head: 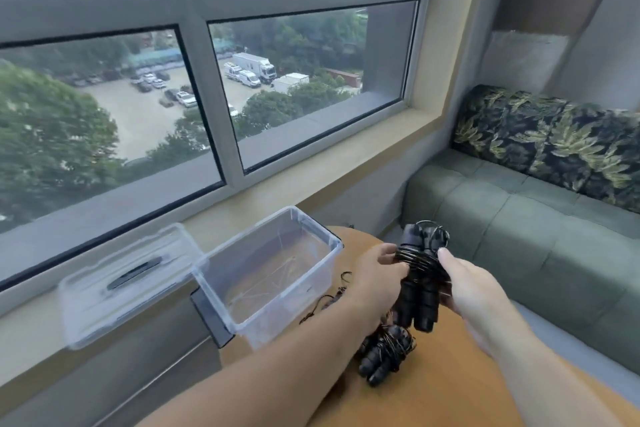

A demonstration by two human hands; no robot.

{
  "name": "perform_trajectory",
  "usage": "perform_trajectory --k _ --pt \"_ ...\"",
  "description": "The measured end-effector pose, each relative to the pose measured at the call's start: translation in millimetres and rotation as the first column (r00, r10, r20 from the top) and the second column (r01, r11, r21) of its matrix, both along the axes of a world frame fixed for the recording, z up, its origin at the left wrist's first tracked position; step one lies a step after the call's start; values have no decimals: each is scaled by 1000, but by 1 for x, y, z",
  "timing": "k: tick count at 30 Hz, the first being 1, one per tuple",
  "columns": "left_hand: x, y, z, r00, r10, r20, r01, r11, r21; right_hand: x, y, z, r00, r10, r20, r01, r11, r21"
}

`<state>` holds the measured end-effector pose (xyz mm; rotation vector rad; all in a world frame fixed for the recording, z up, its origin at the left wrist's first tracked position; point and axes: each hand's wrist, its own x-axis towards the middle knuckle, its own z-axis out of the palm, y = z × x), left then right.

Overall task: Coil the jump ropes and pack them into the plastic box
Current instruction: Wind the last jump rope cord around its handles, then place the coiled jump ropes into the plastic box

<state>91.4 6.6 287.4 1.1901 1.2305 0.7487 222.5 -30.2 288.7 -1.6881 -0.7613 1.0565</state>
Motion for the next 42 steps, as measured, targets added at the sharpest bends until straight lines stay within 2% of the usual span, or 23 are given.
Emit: perform_trajectory --k 9,15,22,30,34,36,39,42 --pt "-67 48 -10 954 284 94 -280 959 -51 -67 84 9 949 218 228 -217 976 -28" --pt "-122 121 -28 919 375 126 -351 920 -175 -123 170 -5 883 334 330 -329 942 -71" --pt "-166 201 -78 861 484 158 -392 828 -401 -166 258 -43 797 497 343 -430 866 -256" --pt "-176 230 -147 799 589 121 -422 693 -584 -182 291 -105 622 688 374 -514 719 -468" --pt "-175 232 -177 770 632 93 -438 628 -643 -186 297 -145 580 730 362 -509 672 -539" --pt "-176 235 -191 770 634 70 -439 607 -662 -188 300 -164 561 748 355 -496 647 -579" --pt "-171 240 -207 795 605 50 -416 603 -681 -190 305 -188 580 745 329 -476 638 -606" --pt "-165 245 -229 809 587 27 -396 577 -714 -191 313 -205 539 777 326 -466 597 -653"
